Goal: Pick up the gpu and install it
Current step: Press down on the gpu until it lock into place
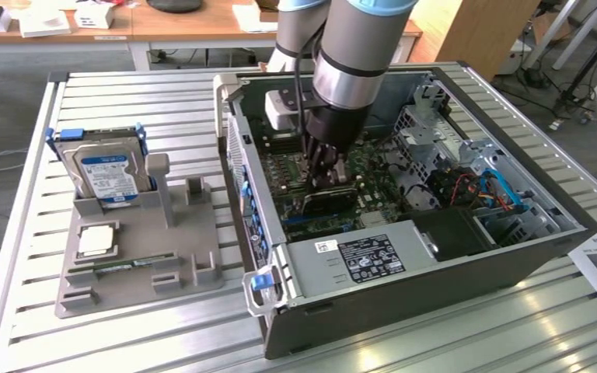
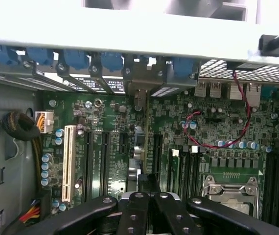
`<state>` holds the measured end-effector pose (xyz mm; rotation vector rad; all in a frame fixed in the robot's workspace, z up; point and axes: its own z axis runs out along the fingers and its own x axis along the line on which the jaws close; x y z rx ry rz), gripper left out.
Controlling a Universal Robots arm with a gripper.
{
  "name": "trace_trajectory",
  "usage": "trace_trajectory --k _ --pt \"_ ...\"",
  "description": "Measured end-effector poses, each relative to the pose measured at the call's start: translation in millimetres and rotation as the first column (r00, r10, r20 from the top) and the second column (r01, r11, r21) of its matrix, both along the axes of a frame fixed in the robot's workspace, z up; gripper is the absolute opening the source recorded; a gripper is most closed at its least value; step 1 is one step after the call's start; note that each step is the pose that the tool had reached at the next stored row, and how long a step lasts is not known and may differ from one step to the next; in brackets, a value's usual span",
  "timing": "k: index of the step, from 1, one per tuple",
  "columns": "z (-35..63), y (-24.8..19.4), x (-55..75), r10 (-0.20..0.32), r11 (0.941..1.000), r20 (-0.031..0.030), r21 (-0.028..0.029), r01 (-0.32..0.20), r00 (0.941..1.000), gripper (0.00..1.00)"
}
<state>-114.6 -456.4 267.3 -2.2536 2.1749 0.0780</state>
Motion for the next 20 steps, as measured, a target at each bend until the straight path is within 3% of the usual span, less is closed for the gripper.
trace_trajectory --k 6,12,20 --pt "15.6 -0.1 1.9 0.000 1.0000 -0.0058 -0.0002 0.000 1.0000 0.11" --pt "28.9 -0.1 6.3 0.000 1.0000 -0.0077 -0.0002 0.000 1.0000 0.11" --pt "30.9 -0.1 9.2 0.000 1.0000 -0.0084 -0.0002 0.000 1.0000 0.11"
